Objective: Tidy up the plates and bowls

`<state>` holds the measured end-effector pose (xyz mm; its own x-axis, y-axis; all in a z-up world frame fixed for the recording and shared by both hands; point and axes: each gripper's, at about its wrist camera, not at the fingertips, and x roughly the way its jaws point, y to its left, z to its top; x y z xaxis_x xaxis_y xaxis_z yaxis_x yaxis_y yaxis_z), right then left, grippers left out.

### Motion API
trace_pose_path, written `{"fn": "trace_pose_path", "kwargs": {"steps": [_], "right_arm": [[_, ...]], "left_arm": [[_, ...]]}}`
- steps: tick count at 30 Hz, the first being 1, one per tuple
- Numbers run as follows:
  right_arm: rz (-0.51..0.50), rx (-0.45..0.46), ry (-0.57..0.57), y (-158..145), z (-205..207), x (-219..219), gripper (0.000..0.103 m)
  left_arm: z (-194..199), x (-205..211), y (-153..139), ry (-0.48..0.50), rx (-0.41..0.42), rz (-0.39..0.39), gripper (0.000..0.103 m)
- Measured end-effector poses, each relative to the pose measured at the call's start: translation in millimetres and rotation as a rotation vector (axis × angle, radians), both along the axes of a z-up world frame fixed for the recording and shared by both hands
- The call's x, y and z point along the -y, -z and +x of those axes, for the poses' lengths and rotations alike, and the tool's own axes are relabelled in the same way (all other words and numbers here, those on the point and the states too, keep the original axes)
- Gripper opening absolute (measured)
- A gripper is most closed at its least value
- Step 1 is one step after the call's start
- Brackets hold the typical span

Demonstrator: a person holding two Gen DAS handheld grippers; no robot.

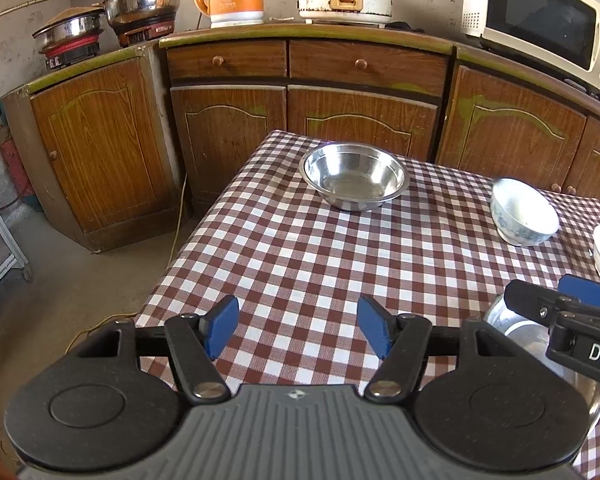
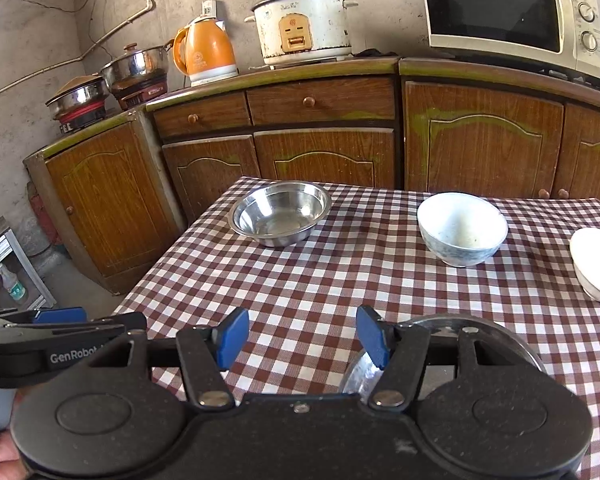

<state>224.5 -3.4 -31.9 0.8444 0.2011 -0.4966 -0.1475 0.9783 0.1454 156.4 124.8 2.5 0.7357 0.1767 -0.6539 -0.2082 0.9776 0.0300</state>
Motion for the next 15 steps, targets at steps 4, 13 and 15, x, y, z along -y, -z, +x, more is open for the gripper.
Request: {"fn": "trace_pose_path", "kwargs": {"steps": [4,13,15], "right_arm": [[0.001,-0.003,-0.001,0.7,17.0,-1.1,0.072],[-0.006,0.009,-0.007,-2.3,56.4,-0.7,0.072],[-0.009,0.01,-0.011,-2.2,64.1,-0.5,0.072]], "left_arm": [[14.1,-5.7,2.2,-0.008,-0.008,-0.004,0.067],[50.9,-17.6,1.6,-0.026,-0.009,0.042,0.067],[57.7,-19.3,2.0,-0.026,-0.011,0.051,0.067]]}}
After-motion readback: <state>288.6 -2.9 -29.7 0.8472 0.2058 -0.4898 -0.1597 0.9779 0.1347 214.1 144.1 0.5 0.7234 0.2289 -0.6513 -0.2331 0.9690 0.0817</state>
